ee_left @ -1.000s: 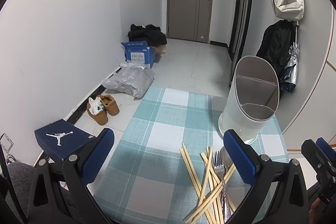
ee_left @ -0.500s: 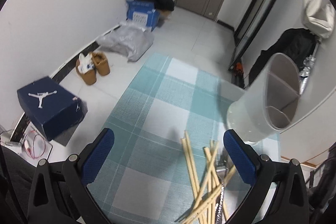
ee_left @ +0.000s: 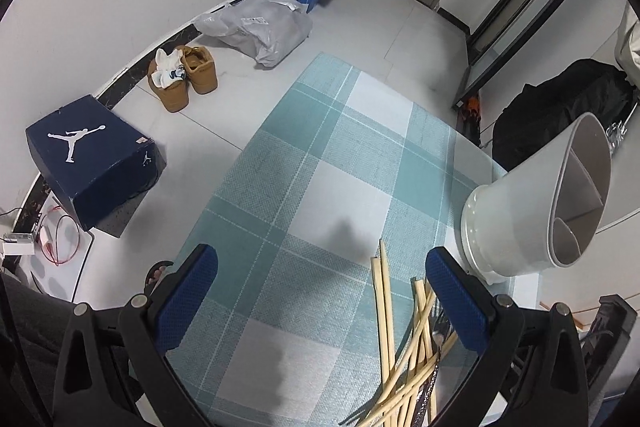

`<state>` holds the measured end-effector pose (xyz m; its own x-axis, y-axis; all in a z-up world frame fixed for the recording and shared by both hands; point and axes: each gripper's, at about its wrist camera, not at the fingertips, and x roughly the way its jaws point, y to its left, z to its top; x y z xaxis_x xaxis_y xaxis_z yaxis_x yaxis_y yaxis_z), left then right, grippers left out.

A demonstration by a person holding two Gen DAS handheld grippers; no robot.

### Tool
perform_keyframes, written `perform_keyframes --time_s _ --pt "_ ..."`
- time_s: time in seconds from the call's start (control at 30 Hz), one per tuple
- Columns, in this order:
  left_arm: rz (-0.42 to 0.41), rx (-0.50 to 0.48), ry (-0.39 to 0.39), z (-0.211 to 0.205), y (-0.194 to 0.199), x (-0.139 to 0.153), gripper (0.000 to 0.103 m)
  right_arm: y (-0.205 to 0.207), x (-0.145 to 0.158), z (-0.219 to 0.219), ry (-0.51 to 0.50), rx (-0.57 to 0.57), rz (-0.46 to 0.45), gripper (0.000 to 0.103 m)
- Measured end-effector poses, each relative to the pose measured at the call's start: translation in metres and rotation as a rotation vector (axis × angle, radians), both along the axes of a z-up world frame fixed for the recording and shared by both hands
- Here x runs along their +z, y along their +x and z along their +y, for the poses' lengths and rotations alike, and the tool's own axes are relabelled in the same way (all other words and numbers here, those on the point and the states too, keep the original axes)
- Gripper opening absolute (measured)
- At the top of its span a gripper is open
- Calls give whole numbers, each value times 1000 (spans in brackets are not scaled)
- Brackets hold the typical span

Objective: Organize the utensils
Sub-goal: 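Lower the right tool onto the metal fork and close it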

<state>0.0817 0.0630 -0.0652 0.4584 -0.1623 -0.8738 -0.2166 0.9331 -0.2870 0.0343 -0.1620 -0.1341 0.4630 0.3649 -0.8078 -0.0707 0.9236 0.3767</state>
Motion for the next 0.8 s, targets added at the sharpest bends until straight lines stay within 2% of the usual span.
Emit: perform_keyframes --time_s 0.17,0.37,0.43,0.5,0.53,0.6,0.8 --pt "12 28 -41 11 3 -3 102 2 10 26 -8 88 -47 41" --pt "17 40 -46 20 4 -7 102 18 0 50 -85 124 -24 41" --pt "21 31 -62 22 4 -8 102 21 -5 54 -99 130 -14 36" --pt "26 25 -88 25 4 -11 102 20 -3 56 -120 130 -28 23" --pt "31 25 -96 27 5 -13 102 19 -2 55 -123 131 -34 21" --pt "37 27 -99 28 5 -15 102 23 -5 62 -117 133 -41 21" --pt "59 15 -67 25 4 -23 102 17 3 43 -51 105 -79 20"
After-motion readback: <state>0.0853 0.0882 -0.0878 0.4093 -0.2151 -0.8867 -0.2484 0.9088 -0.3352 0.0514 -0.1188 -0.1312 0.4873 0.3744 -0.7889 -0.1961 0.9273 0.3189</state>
